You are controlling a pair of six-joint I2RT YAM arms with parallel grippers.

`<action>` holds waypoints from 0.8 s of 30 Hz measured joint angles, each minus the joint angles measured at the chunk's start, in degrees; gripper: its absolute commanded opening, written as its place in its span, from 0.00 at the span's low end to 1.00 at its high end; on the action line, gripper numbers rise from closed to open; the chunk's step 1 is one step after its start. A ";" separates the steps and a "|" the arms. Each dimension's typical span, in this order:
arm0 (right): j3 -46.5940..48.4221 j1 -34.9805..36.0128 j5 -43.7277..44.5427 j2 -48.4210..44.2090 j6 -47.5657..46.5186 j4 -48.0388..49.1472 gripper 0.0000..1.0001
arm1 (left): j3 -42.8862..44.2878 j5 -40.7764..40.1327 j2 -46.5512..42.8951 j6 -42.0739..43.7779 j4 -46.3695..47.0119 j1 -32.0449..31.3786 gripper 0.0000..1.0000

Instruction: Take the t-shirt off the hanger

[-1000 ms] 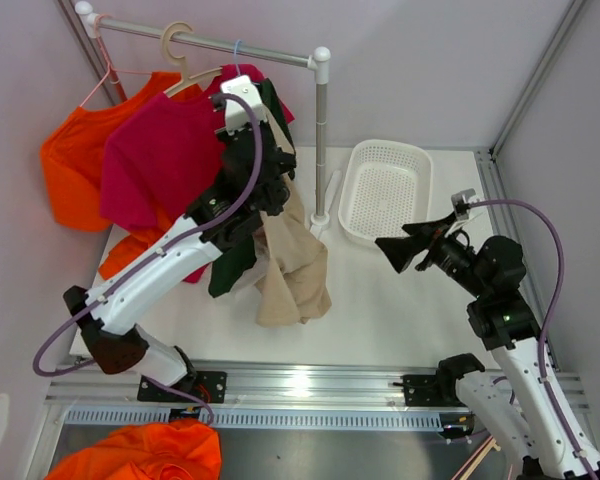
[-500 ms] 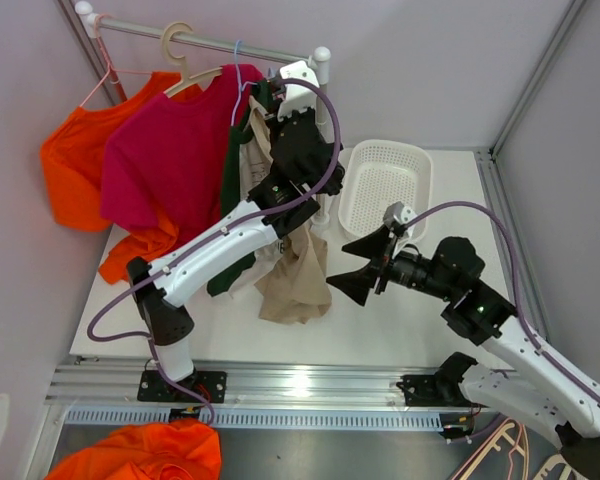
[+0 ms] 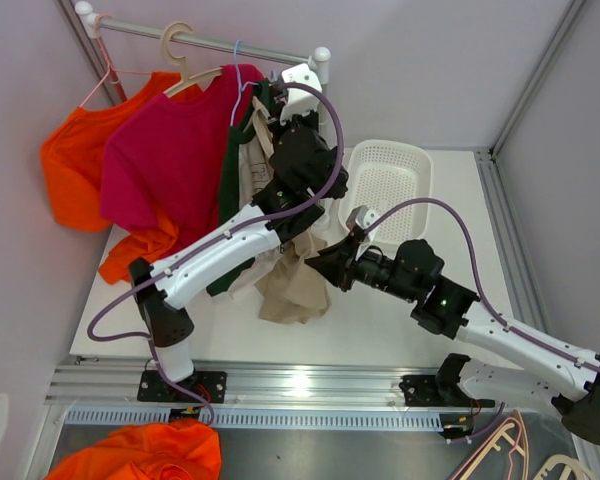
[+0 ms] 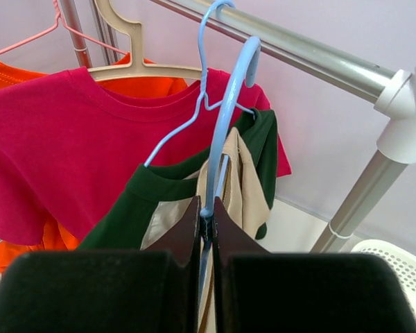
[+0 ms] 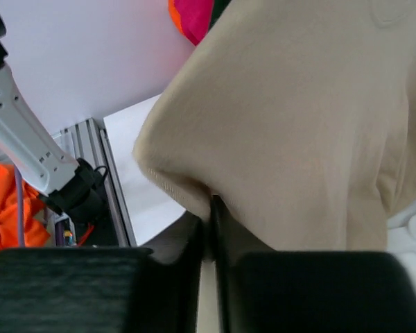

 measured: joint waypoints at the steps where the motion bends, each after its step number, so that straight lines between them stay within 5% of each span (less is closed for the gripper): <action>1: 0.00 0.02 0.68 0.04 -0.22 0.26 0.00 | -0.15 0.00 -0.02 -0.02 0.00 -0.20 0.01; 10: -0.07 3.61 3.52 -6.12 -0.09 -2.10 0.00 | -0.13 0.37 -1.14 -0.66 -0.92 -0.61 0.01; 24: -2.49 24.20 16.96 -16.35 -0.07 -8.68 0.00 | 13.92 4.81 3.63 5.55 -0.13 2.69 0.01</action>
